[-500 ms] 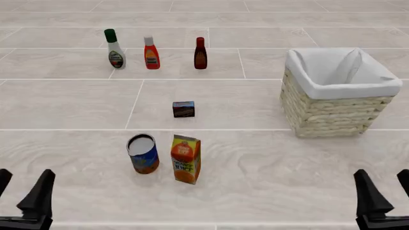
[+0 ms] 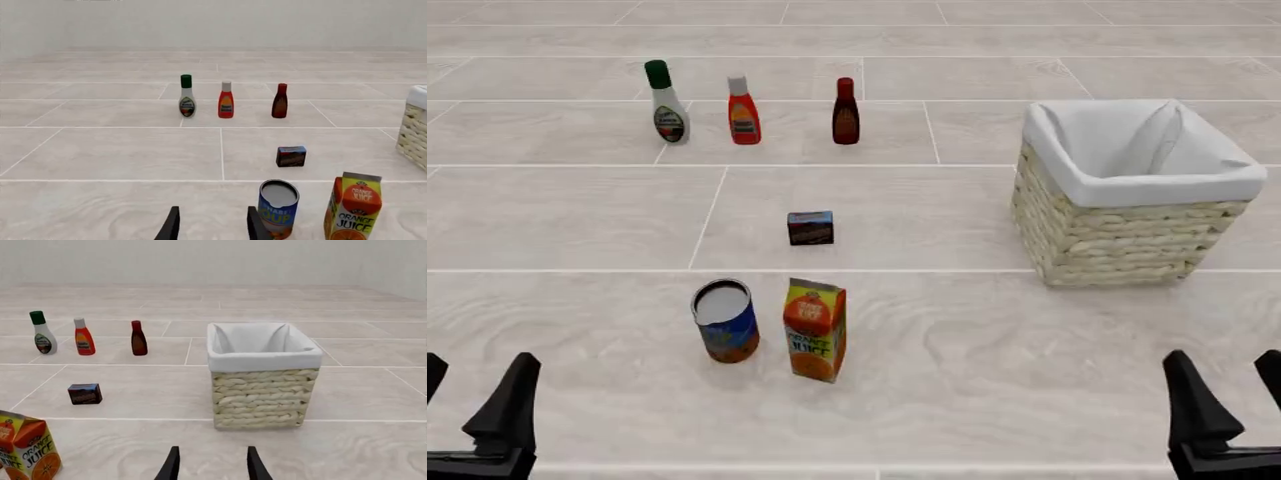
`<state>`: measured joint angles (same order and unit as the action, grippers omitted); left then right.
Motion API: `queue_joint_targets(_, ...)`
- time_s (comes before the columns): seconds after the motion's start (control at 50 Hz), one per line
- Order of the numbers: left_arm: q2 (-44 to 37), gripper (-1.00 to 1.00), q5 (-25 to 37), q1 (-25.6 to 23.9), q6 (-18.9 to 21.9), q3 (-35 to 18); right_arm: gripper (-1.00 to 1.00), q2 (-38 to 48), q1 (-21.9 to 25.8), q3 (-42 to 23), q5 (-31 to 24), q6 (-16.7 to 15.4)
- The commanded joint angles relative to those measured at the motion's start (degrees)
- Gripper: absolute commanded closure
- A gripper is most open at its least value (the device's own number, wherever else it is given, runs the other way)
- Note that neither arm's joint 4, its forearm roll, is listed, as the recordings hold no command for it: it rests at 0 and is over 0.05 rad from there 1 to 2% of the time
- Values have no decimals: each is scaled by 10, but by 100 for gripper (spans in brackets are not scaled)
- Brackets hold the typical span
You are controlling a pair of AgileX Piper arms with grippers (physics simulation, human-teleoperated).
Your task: Pick the chocolate pudding and place it in the basket.
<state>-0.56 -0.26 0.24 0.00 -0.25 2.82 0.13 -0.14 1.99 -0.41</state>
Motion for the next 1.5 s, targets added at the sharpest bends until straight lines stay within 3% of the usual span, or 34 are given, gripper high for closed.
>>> queue_joint_targets(0.02,1,-100,2,-3,1,-2,-100,30,8,-6,18,-2)
queue_joint_targets(0.1,3,-100,4,-3,1,-3,-100,74,36,-35,27,-37)
queue_joint_targets(0.18,4,-100,6,-3,1,-4,-100,108,57,-70,23,-37)
queue_joint_targets(0.44,2,-100,3,-3,1,-3,-100,327,158,-200,22,-134)
queue_joint_targets(0.48,2,-100,3,-3,1,-2,-100,353,167,-221,9,-158)
queue_joint_targets(0.82,3,-100,6,-3,1,-5,-100,438,223,-379,-124,-241)
queue_joint_targets(0.94,2,-100,3,-3,1,-2,-100,493,243,-431,-164,-285)
queue_joint_targets(1.02,2,-100,2,-3,1,-1,-100,519,254,-466,-182,-296)
queue_joint_targets(1.22,2,-100,2,-2,1,-1,-100,606,293,-563,-254,-356)
queue_joint_targets(1.5,3,-100,5,-2,1,-4,-100,698,326,-648,-305,-399)
